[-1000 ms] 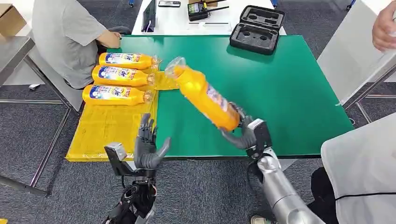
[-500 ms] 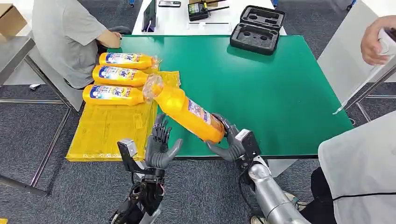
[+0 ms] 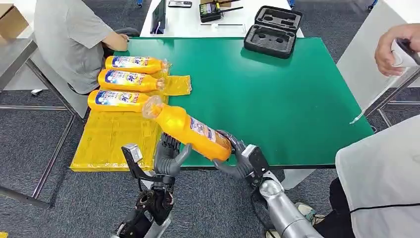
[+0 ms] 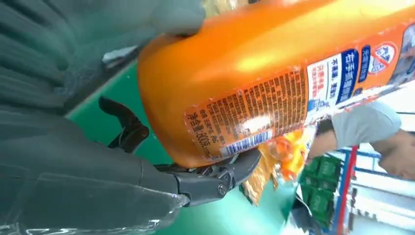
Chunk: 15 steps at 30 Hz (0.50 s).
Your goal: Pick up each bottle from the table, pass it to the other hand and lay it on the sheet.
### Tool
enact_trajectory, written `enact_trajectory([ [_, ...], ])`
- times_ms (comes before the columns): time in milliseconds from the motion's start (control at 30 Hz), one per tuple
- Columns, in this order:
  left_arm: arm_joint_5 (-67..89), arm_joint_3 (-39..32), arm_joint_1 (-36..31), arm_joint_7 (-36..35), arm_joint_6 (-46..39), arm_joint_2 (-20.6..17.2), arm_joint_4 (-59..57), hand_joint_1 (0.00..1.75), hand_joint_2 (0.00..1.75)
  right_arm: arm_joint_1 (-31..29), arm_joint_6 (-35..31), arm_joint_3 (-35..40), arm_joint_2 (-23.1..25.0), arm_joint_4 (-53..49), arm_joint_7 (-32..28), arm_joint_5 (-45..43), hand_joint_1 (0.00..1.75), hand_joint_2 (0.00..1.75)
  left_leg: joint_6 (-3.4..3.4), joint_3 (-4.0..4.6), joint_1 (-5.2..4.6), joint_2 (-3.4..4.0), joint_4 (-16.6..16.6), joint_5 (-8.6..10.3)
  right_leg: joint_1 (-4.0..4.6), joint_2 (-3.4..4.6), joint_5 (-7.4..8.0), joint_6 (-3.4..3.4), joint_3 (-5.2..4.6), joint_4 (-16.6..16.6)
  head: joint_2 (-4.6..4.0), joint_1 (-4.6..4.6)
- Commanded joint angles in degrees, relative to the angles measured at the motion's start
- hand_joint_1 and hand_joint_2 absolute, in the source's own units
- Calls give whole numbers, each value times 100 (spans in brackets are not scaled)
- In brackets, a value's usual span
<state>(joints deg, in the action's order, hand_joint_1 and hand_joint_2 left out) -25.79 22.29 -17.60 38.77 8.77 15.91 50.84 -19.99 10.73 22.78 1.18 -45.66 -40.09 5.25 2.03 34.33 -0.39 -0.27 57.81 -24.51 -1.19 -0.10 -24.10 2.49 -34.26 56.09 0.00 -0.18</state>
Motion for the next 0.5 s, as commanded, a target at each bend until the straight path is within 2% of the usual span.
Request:
enact_trajectory([
  [33, -25, 143, -266, 73, 42, -85, -238, 0, 175, -374, 20, 291, 55, 702, 9, -12, 175, 175, -15, -22, 11, 9, 1, -10, 12, 7, -6, -15, 21, -2, 0, 0],
  [500, -40, 303, -301, 72, 241, -128, -281, 0, 175, -400, 11, 326, 26, 761, 9, -49, 175, 175, -6, -6, 2, 4, -2, -2, 2, 4, -1, -6, 5, -1, 0, 0],
])
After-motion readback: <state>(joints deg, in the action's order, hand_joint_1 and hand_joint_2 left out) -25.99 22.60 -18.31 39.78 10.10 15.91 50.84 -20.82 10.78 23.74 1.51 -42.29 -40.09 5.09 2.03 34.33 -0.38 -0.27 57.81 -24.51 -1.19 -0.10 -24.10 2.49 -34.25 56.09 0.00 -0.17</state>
